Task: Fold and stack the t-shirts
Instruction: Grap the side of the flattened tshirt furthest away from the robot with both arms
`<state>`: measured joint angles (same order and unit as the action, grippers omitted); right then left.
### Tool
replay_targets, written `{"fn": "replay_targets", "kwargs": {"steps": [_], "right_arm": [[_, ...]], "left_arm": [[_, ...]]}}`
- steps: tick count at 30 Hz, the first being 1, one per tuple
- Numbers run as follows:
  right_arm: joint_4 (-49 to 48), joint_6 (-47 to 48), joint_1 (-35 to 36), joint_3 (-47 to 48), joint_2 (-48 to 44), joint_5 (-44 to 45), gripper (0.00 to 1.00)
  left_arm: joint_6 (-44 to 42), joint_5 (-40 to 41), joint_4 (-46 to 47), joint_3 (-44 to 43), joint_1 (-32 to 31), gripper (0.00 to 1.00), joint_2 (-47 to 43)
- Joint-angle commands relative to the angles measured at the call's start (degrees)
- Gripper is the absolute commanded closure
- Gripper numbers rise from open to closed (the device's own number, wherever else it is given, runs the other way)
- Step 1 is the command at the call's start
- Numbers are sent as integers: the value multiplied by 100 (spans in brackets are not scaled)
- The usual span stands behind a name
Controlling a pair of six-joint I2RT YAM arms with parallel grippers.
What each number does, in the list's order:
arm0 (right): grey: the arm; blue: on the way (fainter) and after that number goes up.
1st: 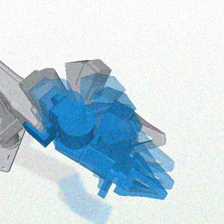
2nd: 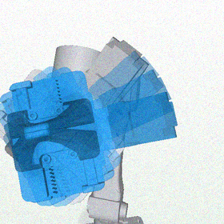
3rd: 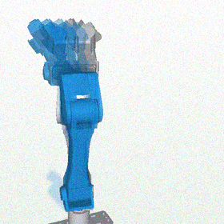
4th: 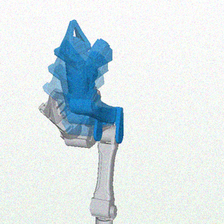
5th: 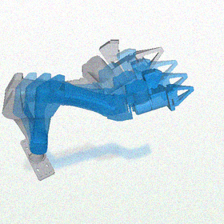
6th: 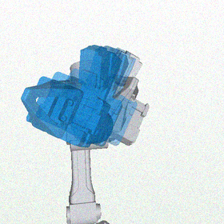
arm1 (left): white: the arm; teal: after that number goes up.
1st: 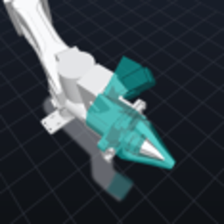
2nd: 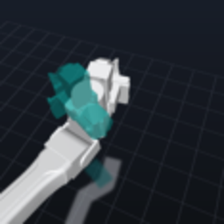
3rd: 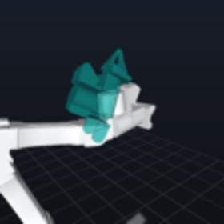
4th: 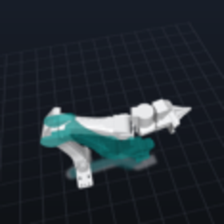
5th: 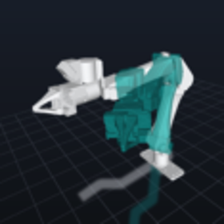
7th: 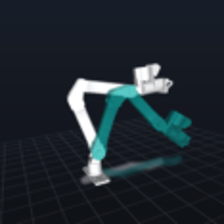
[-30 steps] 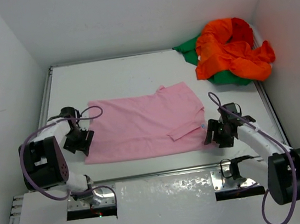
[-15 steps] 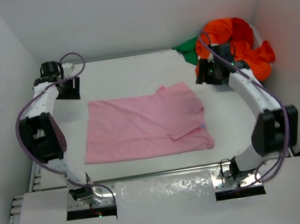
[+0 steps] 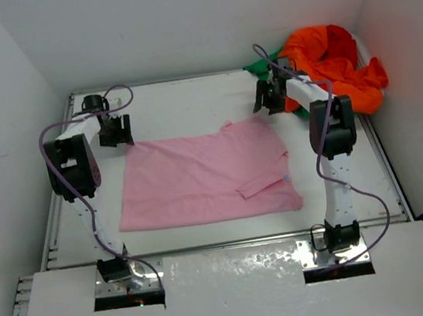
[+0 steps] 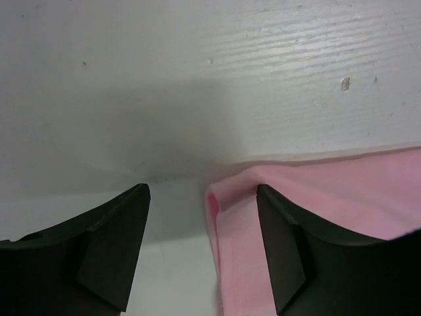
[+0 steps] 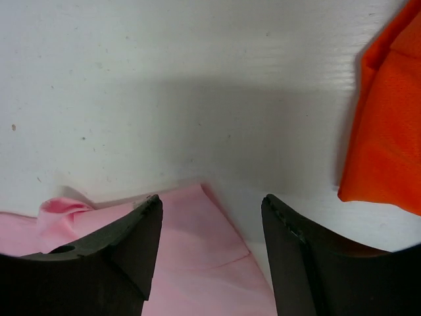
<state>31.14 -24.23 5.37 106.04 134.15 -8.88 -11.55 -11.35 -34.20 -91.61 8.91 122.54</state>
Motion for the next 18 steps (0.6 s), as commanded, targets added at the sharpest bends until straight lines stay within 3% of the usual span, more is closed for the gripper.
{"fn": "replay_targets", "kwargs": {"steps": [1, 7, 10, 11, 14, 16, 18], "right_arm": [[-141, -222, 52, -38, 270, -349, 40], [-257, -275, 316, -329, 288, -509, 42], [-344, -363, 334, -531, 208, -509, 48], [-328, -363, 342, -558, 200, -465, 56], [-231, -355, 325, -523, 182, -439, 73], [-205, -337, 316, -523, 95, -456, 87], [-178, -276, 316, -540, -89, -456, 99]], "left_arm": [[197, -200, 343, -217, -29, 36, 190], [259, -490, 291, -59, -29, 37, 209], [232, -569, 282, 38, -38, 49, 156], [206, -622, 264, 47, -38, 64, 156], [136, -745, 80, 3, -47, 85, 156], [22, -763, -16, -14, -38, 97, 86], [-136, -763, -157, 12, -38, 100, -2]]}}
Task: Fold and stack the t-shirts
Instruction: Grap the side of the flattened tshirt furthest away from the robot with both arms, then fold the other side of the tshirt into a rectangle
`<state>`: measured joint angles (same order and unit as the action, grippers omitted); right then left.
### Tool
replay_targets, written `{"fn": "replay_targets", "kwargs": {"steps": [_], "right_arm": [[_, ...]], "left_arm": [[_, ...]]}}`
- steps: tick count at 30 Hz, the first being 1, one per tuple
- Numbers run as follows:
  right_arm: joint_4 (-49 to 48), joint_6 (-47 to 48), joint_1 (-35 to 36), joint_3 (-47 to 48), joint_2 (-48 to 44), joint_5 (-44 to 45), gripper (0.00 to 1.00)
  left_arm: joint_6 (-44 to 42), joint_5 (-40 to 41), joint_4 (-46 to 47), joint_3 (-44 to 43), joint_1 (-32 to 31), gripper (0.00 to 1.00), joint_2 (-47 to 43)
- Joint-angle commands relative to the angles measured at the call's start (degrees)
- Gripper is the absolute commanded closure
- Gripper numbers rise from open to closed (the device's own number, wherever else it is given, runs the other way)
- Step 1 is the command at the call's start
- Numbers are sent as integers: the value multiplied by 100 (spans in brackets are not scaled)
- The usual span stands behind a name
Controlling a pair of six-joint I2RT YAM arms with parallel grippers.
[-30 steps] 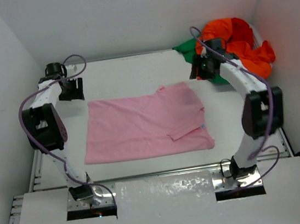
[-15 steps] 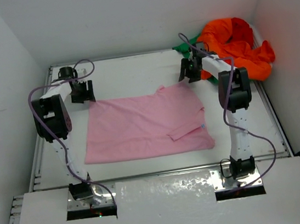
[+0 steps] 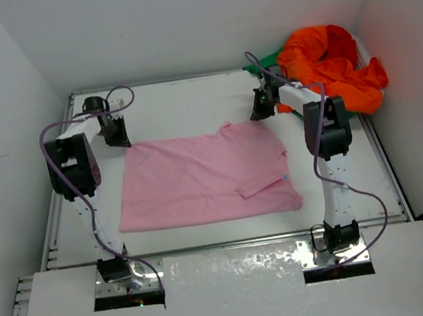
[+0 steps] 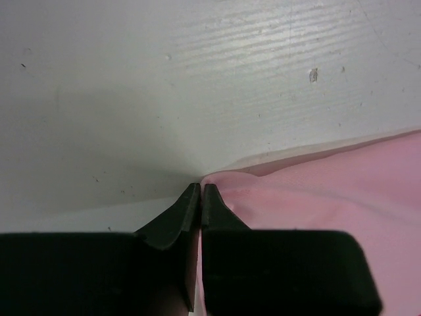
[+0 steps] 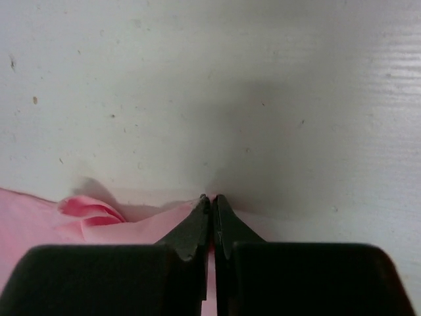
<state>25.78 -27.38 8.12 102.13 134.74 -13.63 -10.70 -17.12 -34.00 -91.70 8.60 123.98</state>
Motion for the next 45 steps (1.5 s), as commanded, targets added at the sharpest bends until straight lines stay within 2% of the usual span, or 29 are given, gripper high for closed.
{"fn": "replay_targets", "kwargs": {"steps": [1, 6, 7, 13, 17, 23, 26, 30, 37, 45], "right_arm": [[340, 74, 41, -167, -236, 35, 100], [77, 250, 23, -604, -1036, 44, 100], [-11, 285, 23, -754, -1429, 36, 100], [-758, 303, 23, -2678, -2925, -35, 100], [-978, 251, 32, -4117, -4013, 62, 100], [-1268, -118, 41, -5849, -5035, 149, 100], [-1470, -294, 41, -6396, -5405, 176, 100], [-1620, -321, 49, -6504, -5397, 220, 100], [-1533, -225, 76, -6206, -5317, 299, 100], [-979, 92, 128, -6178, -5748, 528, 100]], "left_arm": [[-274, -186, -230, 47, -8, 100, -268], [-661, -160, -142, 275, -8, 100, -953], [-722, -160, -64, 336, -8, 100, -1077], [-1197, -89, 51, 1074, 1, 100, -1956], [-1679, -63, 25, 1943, 1, 100, -2492], [-2120, 201, -177, 3173, 1, 100, -3108], [-2156, 341, -116, 3552, -8, 100, -3266], [-2138, 482, 78, 3624, -7, 100, -3197], [-2200, 544, 34, 3247, -16, 100, -2959], [-2261, 587, -327, 3219, -16, 100, -3398]]}}
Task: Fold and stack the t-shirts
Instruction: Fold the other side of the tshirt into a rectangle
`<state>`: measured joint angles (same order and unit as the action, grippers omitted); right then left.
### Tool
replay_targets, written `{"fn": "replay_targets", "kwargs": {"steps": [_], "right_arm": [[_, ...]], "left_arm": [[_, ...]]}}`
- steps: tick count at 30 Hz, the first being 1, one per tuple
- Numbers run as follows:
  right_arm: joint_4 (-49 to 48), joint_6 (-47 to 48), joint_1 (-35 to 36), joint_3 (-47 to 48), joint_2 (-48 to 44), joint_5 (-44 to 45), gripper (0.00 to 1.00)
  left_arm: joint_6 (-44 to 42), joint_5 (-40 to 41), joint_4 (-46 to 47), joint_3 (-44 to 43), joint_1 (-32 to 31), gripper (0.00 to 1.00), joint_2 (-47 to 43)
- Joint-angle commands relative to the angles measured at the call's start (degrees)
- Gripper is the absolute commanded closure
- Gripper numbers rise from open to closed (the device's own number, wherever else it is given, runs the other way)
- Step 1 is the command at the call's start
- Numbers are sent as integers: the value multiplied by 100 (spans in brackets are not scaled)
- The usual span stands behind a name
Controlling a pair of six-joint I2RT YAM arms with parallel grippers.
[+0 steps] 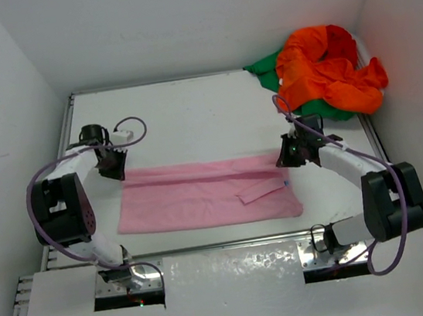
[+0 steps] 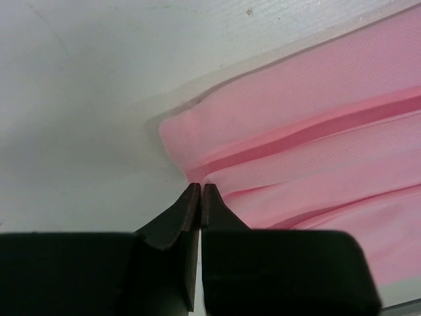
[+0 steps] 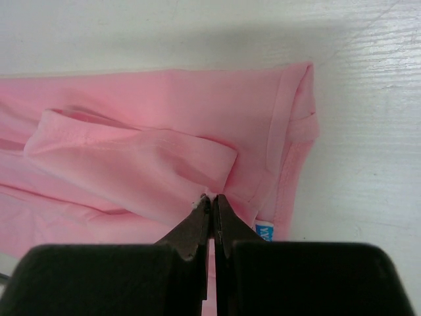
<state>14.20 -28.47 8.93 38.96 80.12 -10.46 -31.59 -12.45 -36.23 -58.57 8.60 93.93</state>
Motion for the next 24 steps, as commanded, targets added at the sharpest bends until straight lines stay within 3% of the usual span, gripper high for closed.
{"fn": "replay_targets", "kwargs": {"steps": [1, 4, 8, 14, 19, 21, 24], "right_arm": [[180, 201, 65, 51, -312, 202, 100], [128, 166, 127, -143, -330, 176, 100], [57, 96, 171, -310, -251, 132, 100], [66, 219, 171, -345, -163, 132, 100], [66, 245, 171, -319, -137, 123, 100], [57, 263, 171, -336, -137, 132, 100], [57, 280, 171, -337, -137, 149, 100]], "left_arm": [[-189, 163, -104, -24, -25, 100, -445], [-347, 190, -130, 327, -16, 100, -612], [-672, 102, -498, 592, -16, 75, -595], [-1454, 67, -1570, 57, 45, 64, -622], [-1850, -345, -2257, -822, 37, 61, -516], [-1562, -671, -2030, -867, 10, 61, -525], [-896, -312, -1240, -553, -489, 62, -359]]}}
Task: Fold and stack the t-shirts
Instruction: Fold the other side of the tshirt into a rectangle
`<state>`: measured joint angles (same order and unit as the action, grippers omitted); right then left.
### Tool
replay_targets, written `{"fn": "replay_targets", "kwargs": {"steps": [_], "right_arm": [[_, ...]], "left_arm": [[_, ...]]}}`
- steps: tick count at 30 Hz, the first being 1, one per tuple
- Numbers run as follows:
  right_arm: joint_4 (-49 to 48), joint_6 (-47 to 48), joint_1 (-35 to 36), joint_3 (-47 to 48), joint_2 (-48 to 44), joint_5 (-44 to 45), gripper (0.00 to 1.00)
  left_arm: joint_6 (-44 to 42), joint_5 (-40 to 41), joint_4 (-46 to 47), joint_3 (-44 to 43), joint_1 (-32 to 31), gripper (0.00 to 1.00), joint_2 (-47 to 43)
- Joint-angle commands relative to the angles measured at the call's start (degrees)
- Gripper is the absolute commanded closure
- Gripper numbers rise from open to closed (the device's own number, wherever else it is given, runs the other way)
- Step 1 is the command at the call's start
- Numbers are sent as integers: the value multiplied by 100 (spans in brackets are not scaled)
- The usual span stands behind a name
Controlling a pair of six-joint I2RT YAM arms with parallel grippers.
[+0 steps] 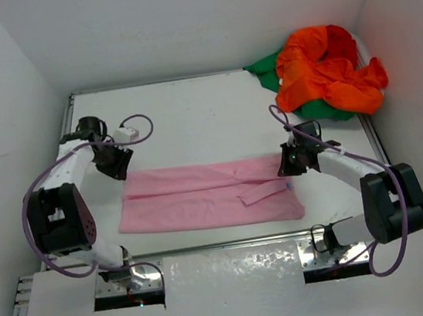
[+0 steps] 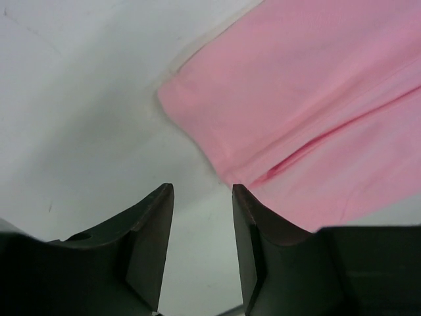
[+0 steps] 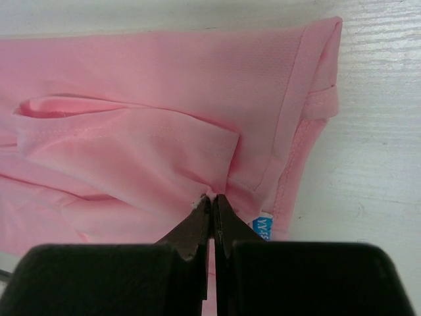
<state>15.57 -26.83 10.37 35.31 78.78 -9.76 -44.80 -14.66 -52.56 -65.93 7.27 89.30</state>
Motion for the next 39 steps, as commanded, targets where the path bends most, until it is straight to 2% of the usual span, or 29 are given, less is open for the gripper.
{"fn": "replay_targets", "kwargs": {"steps": [1, 4, 8, 14, 18, 19, 22, 25, 28, 29, 32, 34, 39], "right_arm": [[-81, 125, 26, 20, -3, 88, 100], [-37, 143, 26, 37, -3, 106, 100], [-124, 108, 26, -33, -39, 88, 100], [-300, 2, 26, -86, 111, -52, 100], [-266, 37, 35, -51, 111, -70, 100], [-231, 64, 26, -24, 94, -61, 100], [-178, 152, 26, -33, -3, -26, 100], [-221, 152, 26, -85, -56, -61, 100], [-335, 55, 26, -164, -47, -131, 100], [-397, 29, 26, -173, -56, -149, 100], [-493, -77, 26, -217, -21, -175, 100], [-555, -138, 18, -252, -12, -175, 100], [-819, -331, 18, -349, -3, -254, 100]], "left_arm": [[558, 58, 734, 282, -706, 64, 158], [884, 314, 1202, 616, -1165, 67, 377], [868, 928, 1327, 1010, -1175, 69, 702], [929, 1070, 1441, 1039, -1228, 69, 809], [1131, 641, 1100, 399, -1333, 65, 695], [1201, 317, 1011, -3, -1377, 64, 564], [1350, -405, 809, -893, -1719, 59, 361], [1709, -1135, 1009, -1535, -2368, 54, 299], [2227, -1417, 1440, -1817, -3273, 51, 693], [2377, -1382, 1624, -1879, -3719, 51, 1077], [3150, -1391, 2185, -2011, -4267, 51, 1879], [3703, -1452, 2433, -2116, -4383, 51, 2448], [3934, -1251, 2531, -2670, -4690, 51, 3137]]}}
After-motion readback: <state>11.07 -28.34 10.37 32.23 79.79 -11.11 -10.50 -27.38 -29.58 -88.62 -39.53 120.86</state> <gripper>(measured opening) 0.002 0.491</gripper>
